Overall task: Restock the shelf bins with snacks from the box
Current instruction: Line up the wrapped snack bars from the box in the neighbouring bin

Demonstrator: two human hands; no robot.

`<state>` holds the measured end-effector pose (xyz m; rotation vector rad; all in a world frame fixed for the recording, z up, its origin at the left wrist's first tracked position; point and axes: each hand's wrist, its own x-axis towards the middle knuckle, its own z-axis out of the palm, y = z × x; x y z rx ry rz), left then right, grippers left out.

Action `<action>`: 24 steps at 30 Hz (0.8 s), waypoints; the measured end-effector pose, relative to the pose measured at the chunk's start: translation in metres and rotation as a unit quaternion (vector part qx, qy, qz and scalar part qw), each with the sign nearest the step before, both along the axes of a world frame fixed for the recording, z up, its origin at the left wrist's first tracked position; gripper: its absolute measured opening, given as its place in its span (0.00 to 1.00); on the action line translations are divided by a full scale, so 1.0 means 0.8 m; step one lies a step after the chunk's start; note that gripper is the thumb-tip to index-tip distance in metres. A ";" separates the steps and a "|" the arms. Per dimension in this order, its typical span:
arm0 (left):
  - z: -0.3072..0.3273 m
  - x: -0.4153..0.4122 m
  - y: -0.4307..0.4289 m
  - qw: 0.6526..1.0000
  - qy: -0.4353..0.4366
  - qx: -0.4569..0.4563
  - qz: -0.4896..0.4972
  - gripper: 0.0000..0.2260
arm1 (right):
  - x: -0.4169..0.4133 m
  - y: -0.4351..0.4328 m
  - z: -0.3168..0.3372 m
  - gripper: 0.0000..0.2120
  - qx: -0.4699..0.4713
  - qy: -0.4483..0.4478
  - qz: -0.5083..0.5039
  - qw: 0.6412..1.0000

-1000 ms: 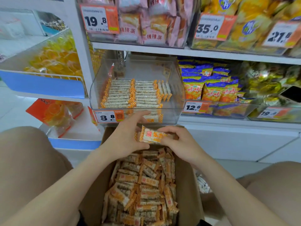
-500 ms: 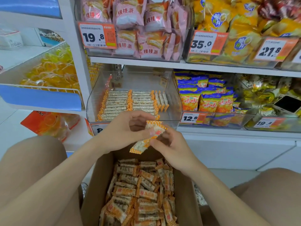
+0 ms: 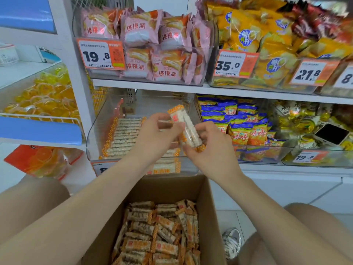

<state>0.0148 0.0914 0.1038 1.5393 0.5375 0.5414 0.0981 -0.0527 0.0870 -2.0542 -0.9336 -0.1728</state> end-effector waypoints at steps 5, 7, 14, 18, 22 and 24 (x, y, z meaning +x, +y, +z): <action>0.004 0.035 0.007 0.996 0.036 -0.075 -0.031 0.13 | 0.030 0.005 0.009 0.26 -0.049 0.085 0.075 0.992; 0.001 0.052 0.024 0.990 0.086 -0.100 -0.048 0.12 | 0.047 0.003 0.018 0.27 -0.095 0.118 0.081 0.985; -0.020 0.109 0.027 0.943 0.305 0.100 -0.089 0.17 | 0.095 -0.007 0.038 0.08 -0.017 0.223 -0.033 0.974; -0.042 0.135 0.011 0.912 0.352 0.152 -0.145 0.17 | 0.095 -0.011 0.035 0.06 -0.059 0.221 -0.020 0.973; -0.052 0.147 0.003 0.912 0.335 0.172 -0.164 0.11 | 0.091 -0.010 0.034 0.04 -0.076 0.224 0.003 0.972; -0.058 0.150 0.004 0.887 0.351 0.251 -0.163 0.09 | 0.092 -0.010 0.035 0.04 -0.079 0.219 0.013 0.972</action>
